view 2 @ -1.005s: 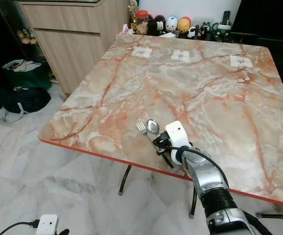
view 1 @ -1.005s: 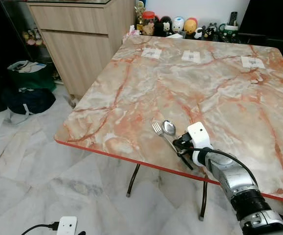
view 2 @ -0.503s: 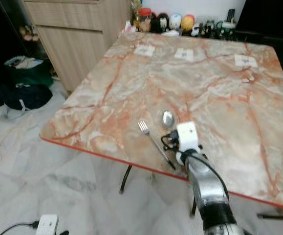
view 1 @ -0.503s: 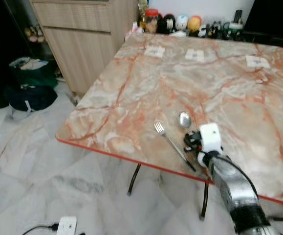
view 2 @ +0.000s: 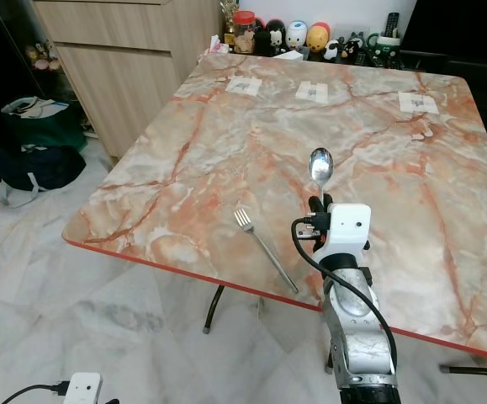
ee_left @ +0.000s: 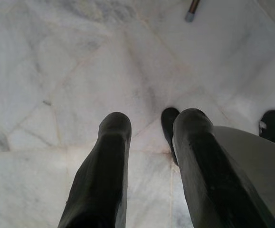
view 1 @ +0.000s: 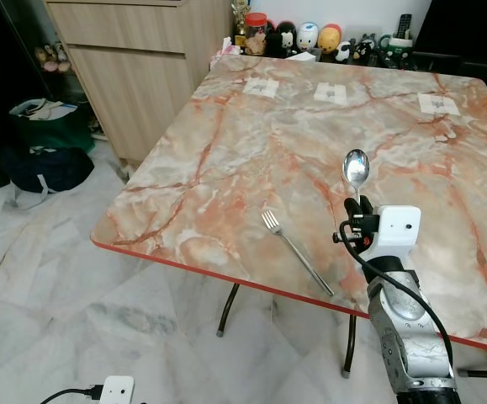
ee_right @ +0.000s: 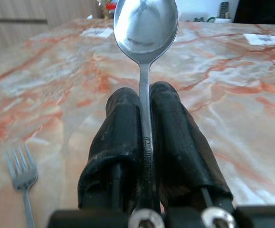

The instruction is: Setting the table

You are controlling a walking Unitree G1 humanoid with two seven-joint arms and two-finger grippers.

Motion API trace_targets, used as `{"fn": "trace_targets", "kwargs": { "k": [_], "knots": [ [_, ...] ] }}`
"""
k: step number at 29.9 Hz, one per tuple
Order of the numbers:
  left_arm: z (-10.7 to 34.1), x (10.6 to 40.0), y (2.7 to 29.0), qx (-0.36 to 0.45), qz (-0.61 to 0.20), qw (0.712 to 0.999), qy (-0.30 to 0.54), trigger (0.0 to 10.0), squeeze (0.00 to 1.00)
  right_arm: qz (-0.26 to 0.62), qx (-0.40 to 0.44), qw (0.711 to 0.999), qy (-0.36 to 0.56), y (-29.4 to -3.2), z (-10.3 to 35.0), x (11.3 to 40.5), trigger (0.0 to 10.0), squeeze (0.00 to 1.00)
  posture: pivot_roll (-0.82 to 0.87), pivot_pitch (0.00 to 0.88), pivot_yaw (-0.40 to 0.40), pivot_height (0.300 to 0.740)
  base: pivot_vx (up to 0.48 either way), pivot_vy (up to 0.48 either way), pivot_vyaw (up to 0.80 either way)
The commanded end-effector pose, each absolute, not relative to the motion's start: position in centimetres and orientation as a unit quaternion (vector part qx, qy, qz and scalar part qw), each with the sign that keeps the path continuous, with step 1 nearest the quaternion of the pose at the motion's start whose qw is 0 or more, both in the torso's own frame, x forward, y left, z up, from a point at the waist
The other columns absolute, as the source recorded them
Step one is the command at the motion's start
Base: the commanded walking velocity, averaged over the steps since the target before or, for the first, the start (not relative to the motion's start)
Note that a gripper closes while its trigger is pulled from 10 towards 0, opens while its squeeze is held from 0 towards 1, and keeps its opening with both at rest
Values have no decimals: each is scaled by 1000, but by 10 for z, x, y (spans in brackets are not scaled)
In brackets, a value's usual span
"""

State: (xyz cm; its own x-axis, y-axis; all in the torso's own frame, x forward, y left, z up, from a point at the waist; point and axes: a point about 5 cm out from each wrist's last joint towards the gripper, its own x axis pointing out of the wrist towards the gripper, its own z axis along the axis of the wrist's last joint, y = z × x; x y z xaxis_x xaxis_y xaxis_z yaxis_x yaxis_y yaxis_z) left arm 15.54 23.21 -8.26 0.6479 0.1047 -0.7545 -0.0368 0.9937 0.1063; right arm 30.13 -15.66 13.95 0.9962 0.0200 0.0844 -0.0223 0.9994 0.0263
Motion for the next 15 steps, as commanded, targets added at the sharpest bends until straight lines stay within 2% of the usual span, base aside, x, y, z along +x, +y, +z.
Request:
{"fn": "trace_targets", "kwargs": {
  "k": [1, 5, 15],
  "knots": [
    [-85, 152, 229, 45, 33, 903, 425, 10000, 0, 0, 7, 998, -58, -163, 148, 301, 10000, 0, -64, 64, 12, 740, 0, -390, -744],
    [-86, 151, 227, 42, 33, 902, 428, 10000, 0, 6, 11, 998, -62, -160, 150, 302, 10000, 0, -61, 49, 9, 740, 0, -387, -738],
    [-87, 150, 228, 47, 32, 899, 435, 10000, 0, 11, 15, 997, -80, -150, 155, 304, 10000, 0, -63, 25, 17, 740, 0, -405, 0]
  ]
}}
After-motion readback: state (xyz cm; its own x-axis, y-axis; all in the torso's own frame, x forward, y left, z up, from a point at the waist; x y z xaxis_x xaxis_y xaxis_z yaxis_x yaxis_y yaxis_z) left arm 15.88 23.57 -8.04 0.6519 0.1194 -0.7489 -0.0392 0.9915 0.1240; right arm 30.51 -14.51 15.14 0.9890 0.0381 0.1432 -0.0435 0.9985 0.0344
